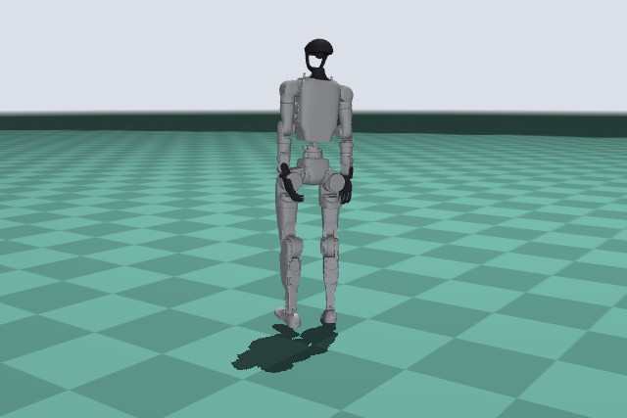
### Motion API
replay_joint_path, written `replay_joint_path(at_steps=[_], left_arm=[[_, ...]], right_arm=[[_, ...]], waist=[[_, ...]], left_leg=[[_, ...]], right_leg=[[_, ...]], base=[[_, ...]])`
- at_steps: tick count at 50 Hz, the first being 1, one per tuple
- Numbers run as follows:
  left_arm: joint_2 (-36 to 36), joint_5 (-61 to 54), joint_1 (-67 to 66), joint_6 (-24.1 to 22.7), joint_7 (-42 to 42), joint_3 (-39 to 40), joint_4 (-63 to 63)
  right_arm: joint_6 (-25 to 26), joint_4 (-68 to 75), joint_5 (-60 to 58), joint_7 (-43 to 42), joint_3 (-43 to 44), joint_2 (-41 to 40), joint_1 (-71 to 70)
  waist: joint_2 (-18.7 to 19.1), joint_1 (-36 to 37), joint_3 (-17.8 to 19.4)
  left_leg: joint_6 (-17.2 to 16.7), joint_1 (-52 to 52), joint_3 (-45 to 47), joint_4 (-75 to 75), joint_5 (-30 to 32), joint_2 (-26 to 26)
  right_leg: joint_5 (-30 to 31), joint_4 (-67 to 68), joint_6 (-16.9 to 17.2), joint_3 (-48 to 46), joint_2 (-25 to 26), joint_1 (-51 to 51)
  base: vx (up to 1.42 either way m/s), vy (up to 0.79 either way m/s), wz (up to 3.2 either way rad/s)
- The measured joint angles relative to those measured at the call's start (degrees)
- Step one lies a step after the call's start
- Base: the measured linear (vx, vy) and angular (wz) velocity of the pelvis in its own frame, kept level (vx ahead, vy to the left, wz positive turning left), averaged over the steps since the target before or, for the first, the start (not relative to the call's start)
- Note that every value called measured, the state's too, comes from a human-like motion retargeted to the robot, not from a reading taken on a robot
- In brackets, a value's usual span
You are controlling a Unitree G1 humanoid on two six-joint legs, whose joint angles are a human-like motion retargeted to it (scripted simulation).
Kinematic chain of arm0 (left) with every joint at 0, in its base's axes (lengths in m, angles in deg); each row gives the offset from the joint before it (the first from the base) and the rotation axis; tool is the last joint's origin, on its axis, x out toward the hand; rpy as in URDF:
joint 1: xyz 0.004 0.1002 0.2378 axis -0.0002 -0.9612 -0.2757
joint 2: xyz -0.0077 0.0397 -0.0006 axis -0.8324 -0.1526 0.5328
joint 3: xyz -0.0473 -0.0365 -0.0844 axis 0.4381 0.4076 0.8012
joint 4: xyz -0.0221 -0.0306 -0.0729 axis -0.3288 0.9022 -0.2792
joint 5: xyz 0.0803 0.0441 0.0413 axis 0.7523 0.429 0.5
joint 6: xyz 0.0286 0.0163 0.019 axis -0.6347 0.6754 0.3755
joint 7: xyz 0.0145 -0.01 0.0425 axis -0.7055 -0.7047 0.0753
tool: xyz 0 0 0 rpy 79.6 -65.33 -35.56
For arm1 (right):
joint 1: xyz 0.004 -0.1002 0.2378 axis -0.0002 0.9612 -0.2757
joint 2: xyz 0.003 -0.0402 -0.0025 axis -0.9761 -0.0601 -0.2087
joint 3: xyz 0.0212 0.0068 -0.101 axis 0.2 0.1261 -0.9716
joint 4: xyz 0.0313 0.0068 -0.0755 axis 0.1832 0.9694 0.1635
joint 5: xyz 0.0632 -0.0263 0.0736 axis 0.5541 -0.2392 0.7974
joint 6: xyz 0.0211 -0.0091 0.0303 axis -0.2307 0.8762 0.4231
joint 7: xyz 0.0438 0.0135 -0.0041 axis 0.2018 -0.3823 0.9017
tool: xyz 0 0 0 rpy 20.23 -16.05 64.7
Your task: In place motions
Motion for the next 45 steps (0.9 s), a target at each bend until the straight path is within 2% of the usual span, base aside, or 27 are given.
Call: replay_joint_path(at_steps=[45], left_arm=[[0.0,-0.2,0.1,-0.1,-0.5,0.2,0.1]], right_arm=[[0.2,0.0,-0.9,-1.4,-0.7,0.1,0.0]], waist=[[0.5,0.0,-0.5]], left_leg=[[0.2,-0.1,0.3,0.0,-0.2,-0.3]], right_leg=[[0.2,0.2,0.0,0.6,-0.1,-0.5]], base=[[0.00,0.00,0.00]])
